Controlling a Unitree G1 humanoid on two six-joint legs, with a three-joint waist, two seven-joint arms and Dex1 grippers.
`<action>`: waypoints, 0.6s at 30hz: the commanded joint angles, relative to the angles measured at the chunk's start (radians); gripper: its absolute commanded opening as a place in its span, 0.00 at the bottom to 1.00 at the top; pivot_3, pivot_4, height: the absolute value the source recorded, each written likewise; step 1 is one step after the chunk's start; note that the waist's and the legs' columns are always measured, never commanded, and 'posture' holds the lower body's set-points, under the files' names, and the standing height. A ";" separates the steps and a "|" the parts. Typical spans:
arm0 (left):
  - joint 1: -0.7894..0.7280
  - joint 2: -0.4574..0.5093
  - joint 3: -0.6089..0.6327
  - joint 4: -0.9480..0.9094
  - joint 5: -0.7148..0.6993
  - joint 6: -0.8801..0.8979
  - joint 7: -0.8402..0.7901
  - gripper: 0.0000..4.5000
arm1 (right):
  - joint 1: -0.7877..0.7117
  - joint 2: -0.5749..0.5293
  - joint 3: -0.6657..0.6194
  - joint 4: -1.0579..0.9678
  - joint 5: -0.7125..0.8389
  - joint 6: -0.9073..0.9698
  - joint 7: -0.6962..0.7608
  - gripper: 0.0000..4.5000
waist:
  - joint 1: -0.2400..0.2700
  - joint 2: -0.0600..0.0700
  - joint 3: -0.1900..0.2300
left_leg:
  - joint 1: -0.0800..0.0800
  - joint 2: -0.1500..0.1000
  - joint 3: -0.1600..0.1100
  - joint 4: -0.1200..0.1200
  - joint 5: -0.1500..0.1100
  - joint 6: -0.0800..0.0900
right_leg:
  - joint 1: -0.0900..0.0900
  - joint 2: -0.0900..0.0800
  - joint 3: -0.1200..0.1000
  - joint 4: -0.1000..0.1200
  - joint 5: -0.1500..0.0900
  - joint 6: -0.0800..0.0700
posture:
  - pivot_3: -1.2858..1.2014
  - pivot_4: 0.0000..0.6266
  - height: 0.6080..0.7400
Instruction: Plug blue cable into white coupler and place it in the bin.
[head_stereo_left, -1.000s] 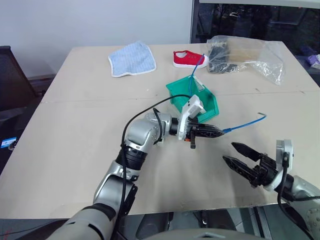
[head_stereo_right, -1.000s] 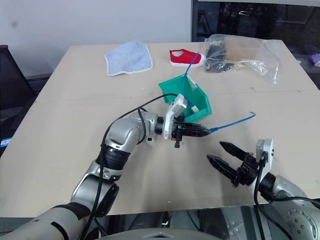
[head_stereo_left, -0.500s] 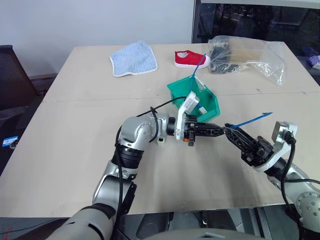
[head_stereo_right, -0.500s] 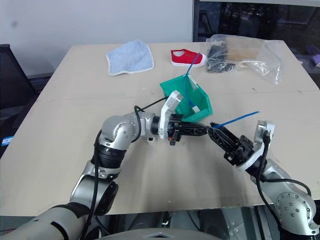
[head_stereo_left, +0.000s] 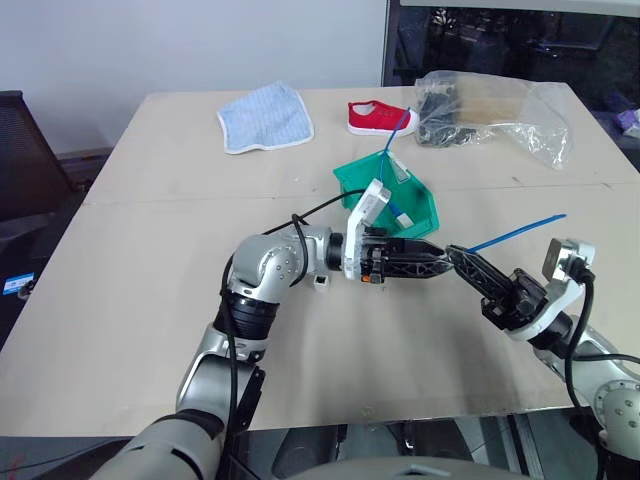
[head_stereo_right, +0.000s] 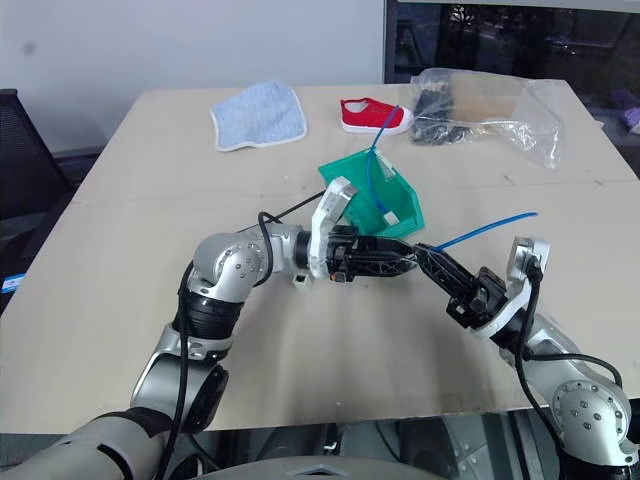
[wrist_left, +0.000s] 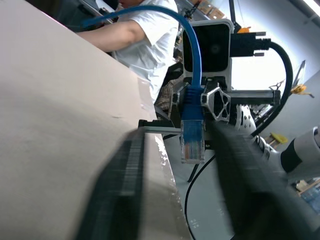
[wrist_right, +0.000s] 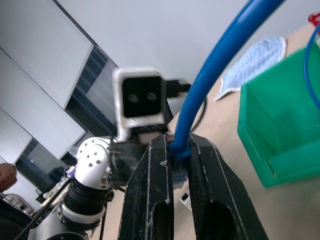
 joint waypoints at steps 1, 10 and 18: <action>0.024 0.033 0.046 -0.138 -0.050 -0.029 0.007 0.99 | -0.013 -0.007 -0.025 0.000 0.022 -0.001 -0.014 0.00 | -0.001 0.000 0.000 | 0.000 0.000 0.000 0.000 0.000 0.000 | 0.000 0.000 0.000 0.000 0.000 0.000 | 0.52 0.24 1.00; 0.290 0.162 0.260 -0.521 0.089 -0.151 0.415 0.99 | -0.066 -0.051 -0.029 0.122 -0.235 -0.138 0.109 0.00 | -0.014 0.001 0.000 | 0.002 0.001 0.003 -0.003 0.000 0.000 | -0.001 0.000 0.003 0.000 0.000 0.000 | 0.52 0.24 1.00; 0.776 0.201 0.223 -0.737 0.401 -0.445 0.596 0.99 | -0.082 -0.034 0.030 0.168 -0.361 -0.164 0.182 0.00 | 0.004 0.000 -0.001 | 0.002 0.001 0.005 -0.004 0.000 0.000 | -0.001 -0.002 0.006 -0.001 0.000 -0.001 | 0.52 0.24 1.00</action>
